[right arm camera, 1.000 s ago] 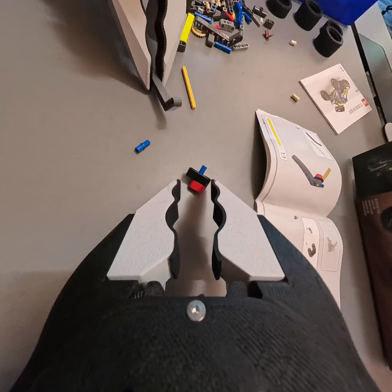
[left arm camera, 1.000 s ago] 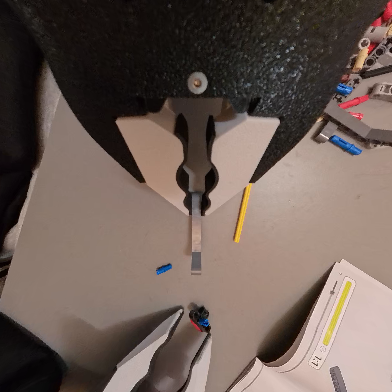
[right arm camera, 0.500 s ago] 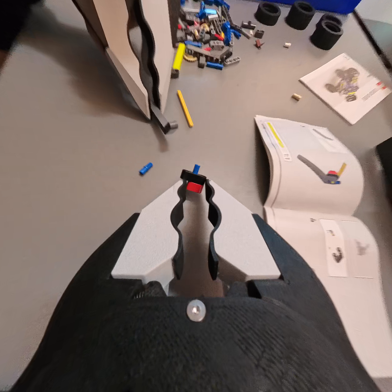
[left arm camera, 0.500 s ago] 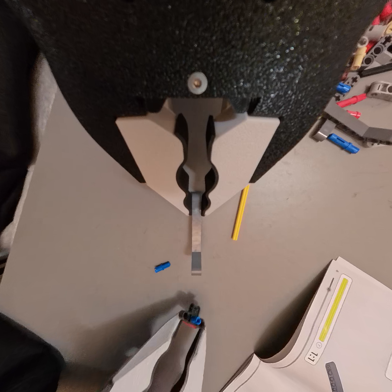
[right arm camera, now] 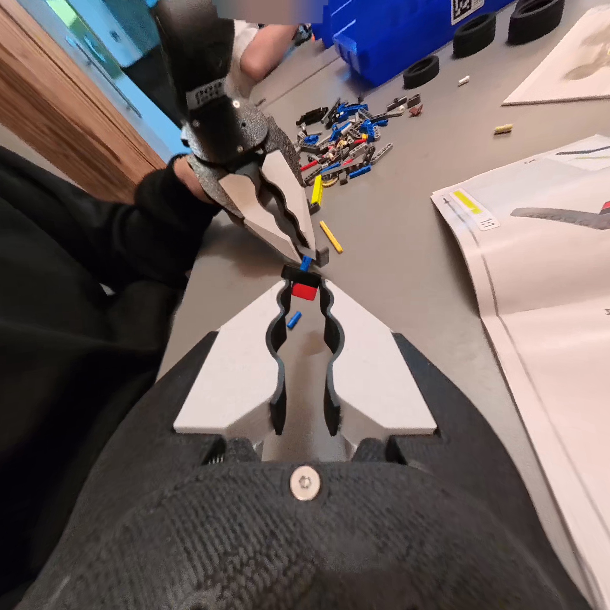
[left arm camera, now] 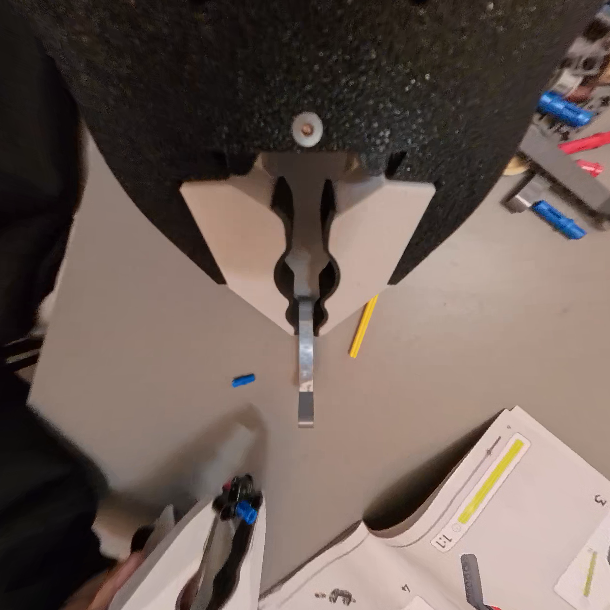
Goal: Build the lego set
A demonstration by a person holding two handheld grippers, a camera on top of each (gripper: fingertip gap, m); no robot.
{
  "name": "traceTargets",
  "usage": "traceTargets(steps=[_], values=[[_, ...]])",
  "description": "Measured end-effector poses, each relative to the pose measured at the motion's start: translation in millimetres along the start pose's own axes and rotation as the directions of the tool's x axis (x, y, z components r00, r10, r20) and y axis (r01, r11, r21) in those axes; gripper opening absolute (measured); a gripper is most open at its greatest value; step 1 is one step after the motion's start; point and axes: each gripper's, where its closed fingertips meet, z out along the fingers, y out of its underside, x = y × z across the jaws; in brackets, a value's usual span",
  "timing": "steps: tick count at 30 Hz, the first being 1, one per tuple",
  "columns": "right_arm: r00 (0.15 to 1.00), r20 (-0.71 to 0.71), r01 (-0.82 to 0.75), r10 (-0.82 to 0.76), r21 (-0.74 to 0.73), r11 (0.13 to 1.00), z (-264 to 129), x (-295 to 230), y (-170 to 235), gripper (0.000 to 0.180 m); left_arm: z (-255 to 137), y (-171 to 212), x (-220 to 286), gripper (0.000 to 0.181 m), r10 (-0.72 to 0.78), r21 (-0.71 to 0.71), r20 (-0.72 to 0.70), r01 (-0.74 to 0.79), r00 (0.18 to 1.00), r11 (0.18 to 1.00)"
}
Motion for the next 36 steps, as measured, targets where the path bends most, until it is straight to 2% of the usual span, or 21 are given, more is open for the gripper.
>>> traceTargets(steps=[3,10,12,17,24,36], values=[[0.993,0.057,-0.101,0.101,0.008,0.995,5,-3,1,0.015,-2,-9,2,0.006,-0.048,0.05,-0.021,0.049,0.999,0.998],[0.964,0.067,-0.256,0.257,-0.013,0.966,10,4,8,0.015,-3,-16,1,0.006,-0.039,0.085,0.015,0.038,0.999,0.996],[0.959,0.054,-0.276,0.277,-0.025,0.961,13,6,11,0.015,-2,-21,3,0.006,-0.022,0.105,0.027,0.019,0.999,0.994],[0.927,0.147,-0.351,0.345,0.021,0.936,14,0,3,0.015,0,-29,0,0.006,0.048,0.133,0.114,-0.063,0.992,0.989],[0.91,0.206,-0.383,0.36,0.084,0.92,10,-3,-9,0.015,-6,-44,-2,0.006,0.086,0.222,0.161,-0.121,0.983,0.968],[0.901,0.208,-0.409,0.381,0.107,0.906,11,-1,-13,0.015,-7,-46,-3,0.006,0.114,0.229,0.196,-0.158,0.974,0.96]])
